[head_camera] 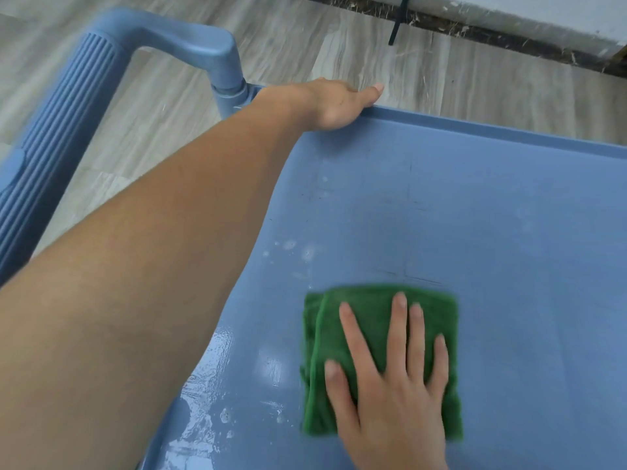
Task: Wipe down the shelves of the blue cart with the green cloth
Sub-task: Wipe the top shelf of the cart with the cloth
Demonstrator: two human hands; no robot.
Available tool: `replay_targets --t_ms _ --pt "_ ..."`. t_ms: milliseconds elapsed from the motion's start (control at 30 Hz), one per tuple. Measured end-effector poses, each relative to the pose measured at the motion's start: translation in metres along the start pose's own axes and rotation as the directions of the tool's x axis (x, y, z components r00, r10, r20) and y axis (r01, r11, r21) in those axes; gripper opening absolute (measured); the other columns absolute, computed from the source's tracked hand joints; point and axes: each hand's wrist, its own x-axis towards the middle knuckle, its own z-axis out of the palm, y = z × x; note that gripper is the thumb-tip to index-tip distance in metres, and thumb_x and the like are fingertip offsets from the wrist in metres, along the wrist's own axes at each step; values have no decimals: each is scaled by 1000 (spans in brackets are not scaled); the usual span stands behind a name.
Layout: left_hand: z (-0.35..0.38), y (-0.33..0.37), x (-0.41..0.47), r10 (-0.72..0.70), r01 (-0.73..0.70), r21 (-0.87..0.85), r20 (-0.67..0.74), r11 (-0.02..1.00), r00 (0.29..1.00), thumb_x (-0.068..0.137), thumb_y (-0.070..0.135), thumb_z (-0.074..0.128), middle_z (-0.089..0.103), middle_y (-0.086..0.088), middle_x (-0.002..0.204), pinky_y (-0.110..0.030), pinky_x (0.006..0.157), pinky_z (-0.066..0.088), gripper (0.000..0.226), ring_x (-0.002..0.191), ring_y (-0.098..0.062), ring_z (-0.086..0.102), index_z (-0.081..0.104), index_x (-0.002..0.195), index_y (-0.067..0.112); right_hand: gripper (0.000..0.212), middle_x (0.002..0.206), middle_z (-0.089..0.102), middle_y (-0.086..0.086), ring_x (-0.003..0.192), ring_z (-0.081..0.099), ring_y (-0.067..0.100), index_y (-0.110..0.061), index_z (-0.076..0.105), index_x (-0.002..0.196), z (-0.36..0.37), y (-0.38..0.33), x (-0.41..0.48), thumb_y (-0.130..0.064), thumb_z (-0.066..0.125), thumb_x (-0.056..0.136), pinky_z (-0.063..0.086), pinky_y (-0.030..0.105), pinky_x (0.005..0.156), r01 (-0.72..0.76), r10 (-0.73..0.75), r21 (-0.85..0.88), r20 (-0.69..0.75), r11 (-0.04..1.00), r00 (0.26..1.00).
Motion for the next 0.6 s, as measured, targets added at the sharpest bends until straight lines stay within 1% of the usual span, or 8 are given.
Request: replay_targets --t_ms 67,133,200,267,367,467,600 --pt "-3 1 1 20 -20 -37 8 999 1000 89 79 14 30 8 161 -49 117 12 72 148 -24 25 42 146 45 65 160 10 18 147 10 35 -44 18 148 -3 -2 43 -61 34 87 14 63 113 -7 7 4 -14 1000 1000" --pt "-4 1 0 38 -38 -55 7 998 999 91 76 15 32 9 160 -47 118 11 67 147 -22 26 46 142 47 65 160 4 18 148 4 35 -46 12 148 -3 -6 95 -63 28 88 8 62 114 -34 34 5 -23 999 999" --pt "-4 1 1 46 -46 -62 2 997 999 92 75 15 32 8 160 -47 118 9 65 147 -22 25 48 141 47 64 161 -4 16 147 -5 33 -49 6 147 -2 -11 150 -65 22 87 0 61 115 -55 55 38 2 998 998" --pt "-4 2 2 51 -51 -56 -1 997 999 92 75 15 32 7 160 -47 118 10 66 147 -22 26 49 140 47 64 160 -9 15 147 -12 33 -50 3 146 -2 -13 205 -66 18 86 -6 61 114 -69 67 69 37 995 997" --pt "-2 2 4 45 -46 -61 -8 997 999 91 76 15 36 7 158 -48 118 12 65 145 -22 29 51 138 48 65 159 -12 19 146 -15 34 -49 4 146 -8 -18 265 -66 16 84 -10 62 113 -95 88 72 96 993 991" --pt "-3 3 5 51 -52 -75 -9 996 999 91 75 15 39 7 156 -47 118 13 65 145 -22 29 52 137 48 66 158 -12 21 146 -14 35 -46 7 146 -7 -22 281 -64 17 84 -10 62 112 -138 132 61 95 989 987" --pt "2 -2 3 52 -52 -77 -9 996 999 92 74 14 35 6 158 -46 117 13 63 146 -22 28 48 139 49 62 160 -9 17 146 -14 33 -48 3 147 -3 -24 255 -62 14 88 -10 59 114 -120 118 55 48 991 992"
